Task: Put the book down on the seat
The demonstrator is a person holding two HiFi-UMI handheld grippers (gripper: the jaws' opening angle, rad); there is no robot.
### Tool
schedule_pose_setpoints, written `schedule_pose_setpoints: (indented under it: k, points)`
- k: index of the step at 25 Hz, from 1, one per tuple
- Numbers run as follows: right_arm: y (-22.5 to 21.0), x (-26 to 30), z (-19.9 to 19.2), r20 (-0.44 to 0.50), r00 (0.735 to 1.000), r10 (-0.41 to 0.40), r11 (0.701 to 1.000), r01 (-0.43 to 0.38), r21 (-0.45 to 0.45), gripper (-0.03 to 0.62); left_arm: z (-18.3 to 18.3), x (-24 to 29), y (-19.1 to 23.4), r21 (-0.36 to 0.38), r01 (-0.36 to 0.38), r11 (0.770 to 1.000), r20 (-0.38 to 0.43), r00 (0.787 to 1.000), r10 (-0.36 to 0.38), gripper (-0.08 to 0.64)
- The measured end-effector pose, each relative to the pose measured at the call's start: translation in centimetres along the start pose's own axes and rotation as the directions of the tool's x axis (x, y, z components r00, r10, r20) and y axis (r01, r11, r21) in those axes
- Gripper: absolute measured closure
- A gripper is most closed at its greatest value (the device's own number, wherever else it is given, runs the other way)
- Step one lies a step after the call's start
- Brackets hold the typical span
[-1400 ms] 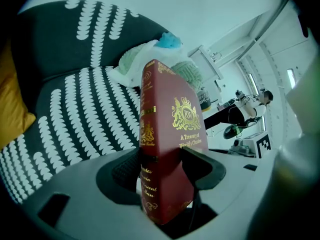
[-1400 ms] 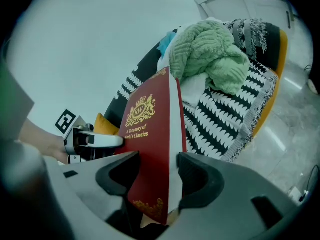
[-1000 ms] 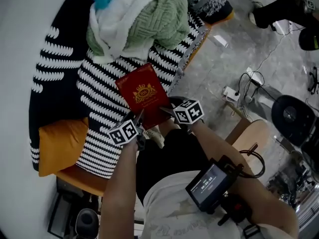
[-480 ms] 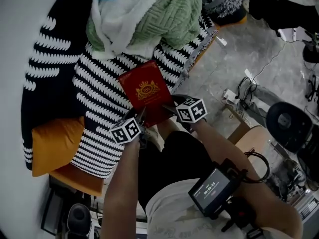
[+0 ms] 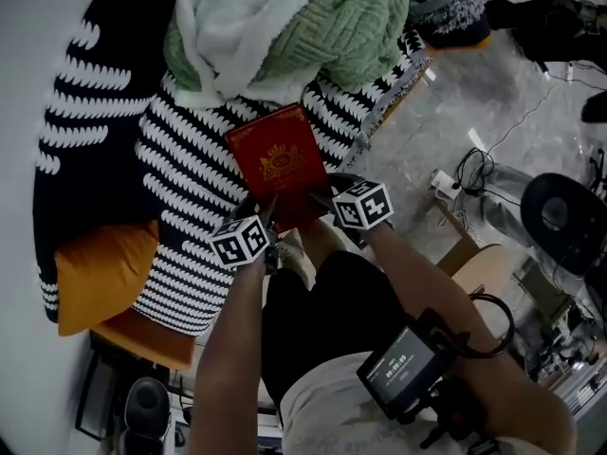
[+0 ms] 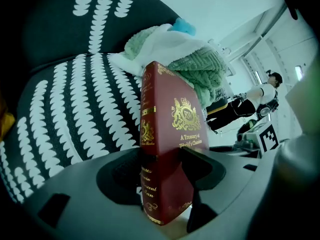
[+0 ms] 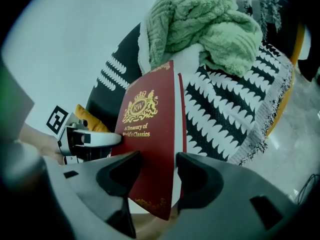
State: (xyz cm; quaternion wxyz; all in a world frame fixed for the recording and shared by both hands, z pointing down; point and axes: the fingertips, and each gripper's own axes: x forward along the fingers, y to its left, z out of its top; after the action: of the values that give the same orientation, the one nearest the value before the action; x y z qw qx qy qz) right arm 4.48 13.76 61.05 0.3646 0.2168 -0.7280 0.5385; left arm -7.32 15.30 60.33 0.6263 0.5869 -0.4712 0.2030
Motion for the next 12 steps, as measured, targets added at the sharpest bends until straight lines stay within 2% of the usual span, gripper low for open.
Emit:
schedule_pose_setpoints:
  k: [6, 12]
  points:
    - [-1.4, 1.3, 0.3, 0.021, 0.999, -0.03, 0.999, 0.029, 0.042, 0.345, 0.9, 1.9, 0.7, 0.05, 0.009, 0.999, -0.022, 1.0, -0.007, 0.296]
    - [-2.7, 3.0, 0.5, 0.004, 0.998, -0.055, 0.997, 0.055, 0.062, 0.35, 1.9, 3.7, 1.3, 0.132, -0.013, 0.991, -0.076, 0.997, 0.023, 0.296]
